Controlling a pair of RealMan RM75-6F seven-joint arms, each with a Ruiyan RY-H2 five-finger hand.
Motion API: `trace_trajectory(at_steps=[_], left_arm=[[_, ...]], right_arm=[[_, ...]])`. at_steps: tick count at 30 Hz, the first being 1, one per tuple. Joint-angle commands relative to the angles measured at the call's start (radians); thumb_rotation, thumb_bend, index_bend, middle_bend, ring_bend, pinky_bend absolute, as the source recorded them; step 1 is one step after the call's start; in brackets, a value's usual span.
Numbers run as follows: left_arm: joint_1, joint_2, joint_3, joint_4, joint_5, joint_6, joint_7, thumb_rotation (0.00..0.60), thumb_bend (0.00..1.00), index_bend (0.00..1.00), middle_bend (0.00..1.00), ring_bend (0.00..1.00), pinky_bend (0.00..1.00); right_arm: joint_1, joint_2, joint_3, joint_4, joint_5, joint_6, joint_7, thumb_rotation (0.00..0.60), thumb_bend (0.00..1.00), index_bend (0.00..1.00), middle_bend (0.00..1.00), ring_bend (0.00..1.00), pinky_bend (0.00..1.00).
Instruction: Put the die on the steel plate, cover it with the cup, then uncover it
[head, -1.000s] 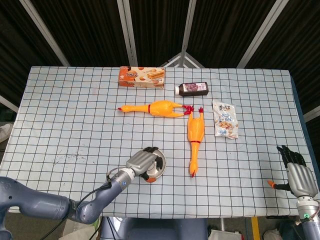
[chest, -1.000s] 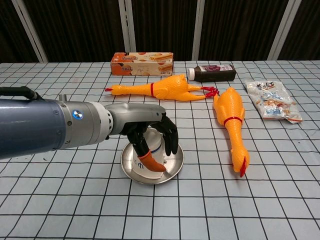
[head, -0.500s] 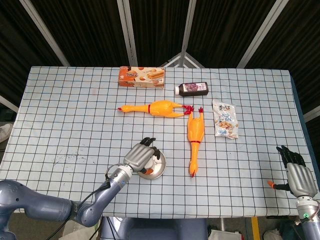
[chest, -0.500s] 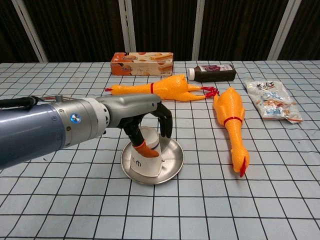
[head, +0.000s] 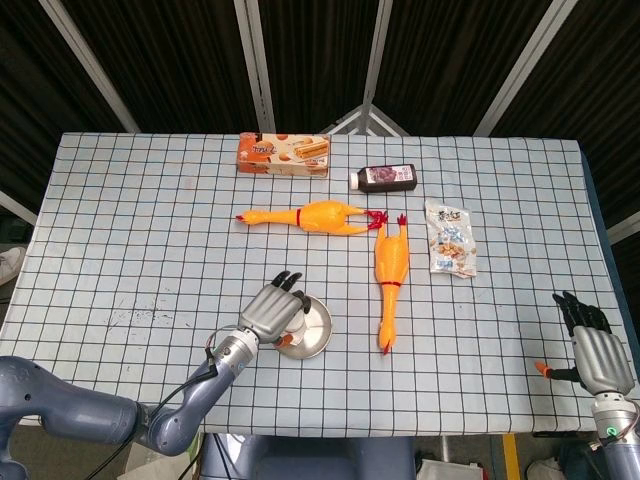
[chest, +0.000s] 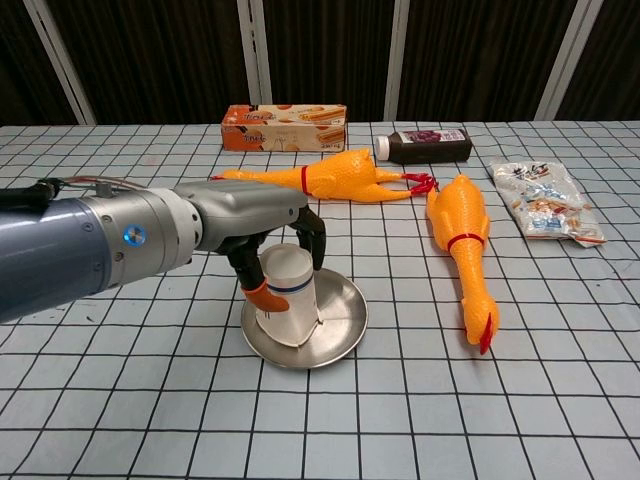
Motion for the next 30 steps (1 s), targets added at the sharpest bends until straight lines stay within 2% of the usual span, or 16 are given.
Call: trace_trajectory(at_steps=[1, 9, 15, 22, 27, 30], left_arm=[[-0.003, 0.009, 0.004, -0.014, -0.011, 0.023, 0.034, 0.600, 0.36, 0.37, 0.31, 0.01, 0.00], [-0.011, 0.018, 0.005, -0.029, -0.036, 0.054, 0.106, 0.600, 0.36, 0.39, 0.27, 0.00, 0.00], [-0.018, 0.018, 0.002, -0.035, -0.068, 0.062, 0.144, 0.600, 0.36, 0.35, 0.22, 0.00, 0.00], [-0.022, 0.018, -0.005, -0.040, -0.098, 0.066, 0.166, 0.600, 0.36, 0.34, 0.21, 0.00, 0.00], [-0.022, 0.019, -0.007, -0.045, -0.107, 0.065, 0.173, 0.600, 0.36, 0.32, 0.23, 0.00, 0.00], [-0.020, 0.021, -0.009, -0.046, -0.102, 0.061, 0.165, 0.600, 0.36, 0.32, 0.28, 0.00, 0.00]], right_arm=[[0.001, 0.000, -0.001, -0.001, 0.001, -0.002, -0.002, 0.600, 0.02, 0.05, 0.00, 0.09, 0.00], [0.002, 0.000, 0.000, -0.006, 0.010, -0.005, -0.012, 0.600, 0.02, 0.05, 0.00, 0.09, 0.00], [0.003, 0.001, 0.000, -0.009, 0.015, -0.006, -0.018, 0.600, 0.02, 0.05, 0.00, 0.09, 0.00], [0.002, -0.001, 0.002, -0.009, 0.019, -0.002, -0.023, 0.600, 0.02, 0.05, 0.00, 0.09, 0.00], [0.002, -0.001, 0.002, -0.011, 0.022, -0.003, -0.027, 0.600, 0.02, 0.05, 0.00, 0.09, 0.00], [0.001, 0.000, 0.002, -0.012, 0.023, -0.002, -0.028, 0.600, 0.02, 0.05, 0.00, 0.09, 0.00]])
